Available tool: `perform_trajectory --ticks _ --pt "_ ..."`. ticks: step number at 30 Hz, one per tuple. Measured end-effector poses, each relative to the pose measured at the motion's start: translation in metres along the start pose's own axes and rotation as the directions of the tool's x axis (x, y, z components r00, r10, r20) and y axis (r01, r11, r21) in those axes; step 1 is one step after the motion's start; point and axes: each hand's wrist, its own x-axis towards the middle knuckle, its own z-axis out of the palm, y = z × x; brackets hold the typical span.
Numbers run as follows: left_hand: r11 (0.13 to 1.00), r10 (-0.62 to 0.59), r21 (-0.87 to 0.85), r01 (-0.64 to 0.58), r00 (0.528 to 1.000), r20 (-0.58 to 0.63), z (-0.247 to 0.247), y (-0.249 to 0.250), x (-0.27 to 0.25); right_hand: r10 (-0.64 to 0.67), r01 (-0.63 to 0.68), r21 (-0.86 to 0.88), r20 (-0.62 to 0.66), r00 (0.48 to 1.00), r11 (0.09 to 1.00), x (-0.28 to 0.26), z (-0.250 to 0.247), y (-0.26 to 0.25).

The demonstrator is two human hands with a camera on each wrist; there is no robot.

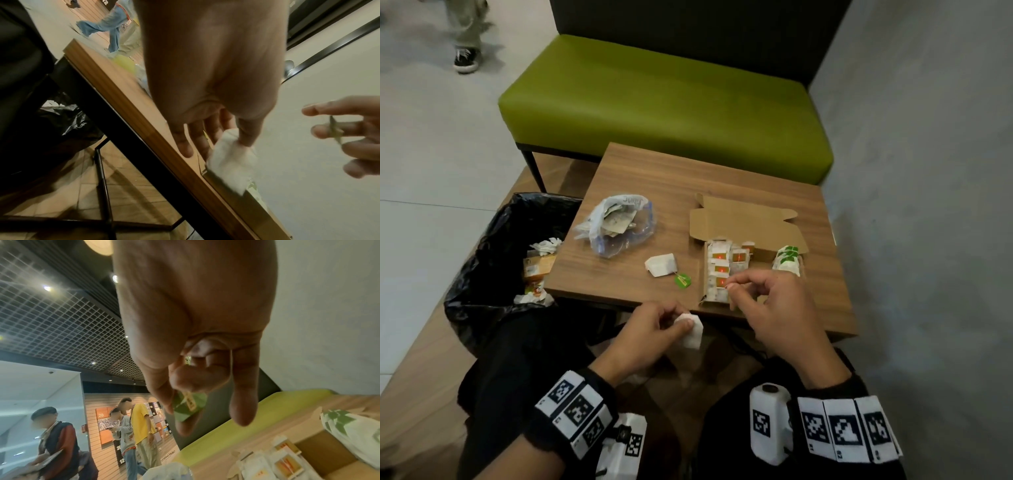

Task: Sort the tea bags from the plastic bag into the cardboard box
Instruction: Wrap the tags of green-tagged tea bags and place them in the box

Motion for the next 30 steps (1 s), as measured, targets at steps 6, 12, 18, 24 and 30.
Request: perform_trajectory --ticks 6,12,18,24,30 --pt "0.999 -0.048 0.007 0.051 0.967 -0.252 0.003 0.003 -0.014 0.147 -0.219 0.261 0.269 0.952 0.940 -0.058 0.019 -0.010" --pt "0.973 -0.174 -0.201 0.114 0.933 -0.316 0.003 0.015 -0.028 0.157 -0.326 0.393 0.404 0.901 0.860 -0.096 0.046 0.001" --pt "0.893 -0.273 -0.431 0.131 0.919 -0.285 0.002 0.041 -0.040 0.162 -0.333 0.389 0.410 0.897 0.859 -0.107 0.074 0.012" --pt "0.895 -0.272 -0.419 0.156 0.934 -0.233 0.012 0.066 -0.062 0.259 -0.356 0.405 0.275 0.926 0.842 -0.115 0.076 0.032" --pt "0.890 -0.283 -0.412 0.194 0.944 -0.167 0.031 0.079 -0.078 0.203 -0.245 0.407 0.144 0.969 0.880 -0.126 0.069 0.044"
